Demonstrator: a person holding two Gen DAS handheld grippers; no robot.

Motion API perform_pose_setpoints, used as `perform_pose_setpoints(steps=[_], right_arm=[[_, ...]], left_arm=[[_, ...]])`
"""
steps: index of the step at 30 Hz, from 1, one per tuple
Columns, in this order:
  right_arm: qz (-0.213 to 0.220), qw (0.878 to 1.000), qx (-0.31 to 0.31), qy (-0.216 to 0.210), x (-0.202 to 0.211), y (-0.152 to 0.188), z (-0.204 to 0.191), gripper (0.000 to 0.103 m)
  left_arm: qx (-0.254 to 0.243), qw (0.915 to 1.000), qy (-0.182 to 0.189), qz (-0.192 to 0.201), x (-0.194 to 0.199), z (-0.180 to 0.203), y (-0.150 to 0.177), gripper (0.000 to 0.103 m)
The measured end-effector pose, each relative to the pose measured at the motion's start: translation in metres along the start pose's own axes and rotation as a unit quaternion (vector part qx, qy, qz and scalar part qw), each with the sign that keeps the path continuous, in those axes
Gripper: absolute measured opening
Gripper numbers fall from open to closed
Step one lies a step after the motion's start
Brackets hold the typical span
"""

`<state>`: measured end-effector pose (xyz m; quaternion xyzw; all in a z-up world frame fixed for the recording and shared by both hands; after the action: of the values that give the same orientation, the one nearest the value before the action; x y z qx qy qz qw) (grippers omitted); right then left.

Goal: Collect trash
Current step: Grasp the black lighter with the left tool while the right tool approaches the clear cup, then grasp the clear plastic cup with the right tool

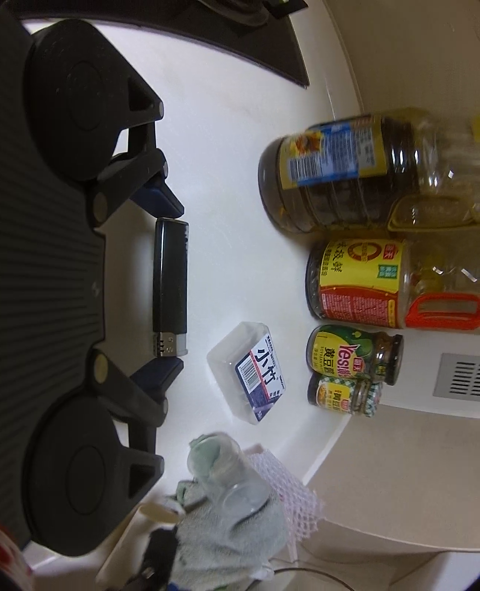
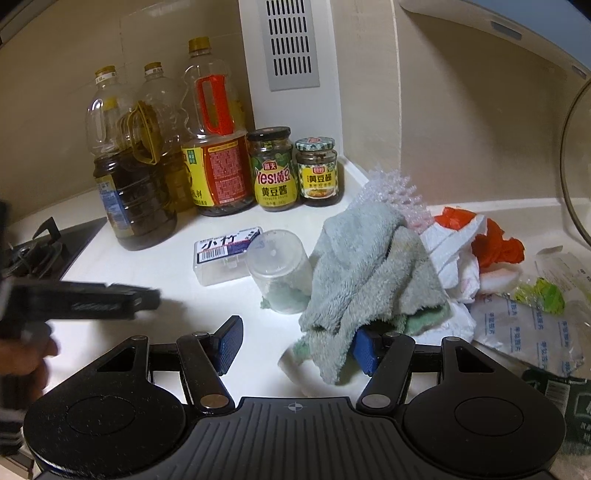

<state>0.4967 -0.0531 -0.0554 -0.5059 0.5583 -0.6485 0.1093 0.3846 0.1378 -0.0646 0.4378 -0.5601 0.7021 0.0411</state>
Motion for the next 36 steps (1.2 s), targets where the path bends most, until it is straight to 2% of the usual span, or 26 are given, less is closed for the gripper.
perform_pose_setpoints(steps=[7, 13, 18, 23, 27, 29, 32, 36], right_arm=[[0.015, 1.0, 0.021, 0.003, -0.014, -0.016, -0.003, 0.062], [0.034, 0.998, 0.055, -0.004, -0.016, -0.031, -0.021, 0.062], [0.005, 1.0, 0.024, 0.0, -0.016, -0.027, -0.019, 0.062], [-0.009, 0.999, -0.023, 0.02, 0.005, -0.015, -0.004, 0.062], [0.026, 0.999, 0.017, 0.038, 0.031, -0.019, -0.013, 0.062], [0.041, 0.998, 0.032, 0.029, 0.035, -0.025, -0.022, 0.062], [0.041, 0.998, 0.044, 0.011, 0.018, -0.035, -0.028, 0.062], [0.026, 0.997, 0.066, 0.012, -0.02, -0.042, -0.025, 0.062]], left_arm=[[0.009, 0.9999, 0.008, 0.004, 0.026, -0.01, 0.008, 0.079], [0.012, 0.9998, 0.013, 0.01, 0.039, -0.014, 0.009, 0.079], [0.021, 0.9996, 0.013, 0.012, 0.045, -0.021, 0.01, 0.079], [0.028, 0.9995, 0.01, 0.012, 0.046, -0.03, 0.011, 0.079], [0.029, 0.9994, 0.012, 0.013, 0.047, -0.031, 0.011, 0.079], [0.029, 0.9994, 0.015, 0.013, 0.047, -0.03, 0.011, 0.079], [0.026, 0.9994, 0.018, 0.013, 0.049, -0.028, 0.011, 0.079], [0.027, 0.9994, 0.018, 0.013, 0.053, -0.029, 0.013, 0.079]])
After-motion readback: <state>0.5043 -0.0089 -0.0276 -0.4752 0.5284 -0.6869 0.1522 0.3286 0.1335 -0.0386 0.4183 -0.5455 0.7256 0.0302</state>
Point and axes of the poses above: each gripper's, at about its wrist camera, not at the fingertips, and x roughly against the way its jaws point, z to its right, y to its underside, the point moved 7 cm from there along -x, roughly the way its jaws point, and after that the axes turned 5 degrees about -y, right-handed, at the moved point
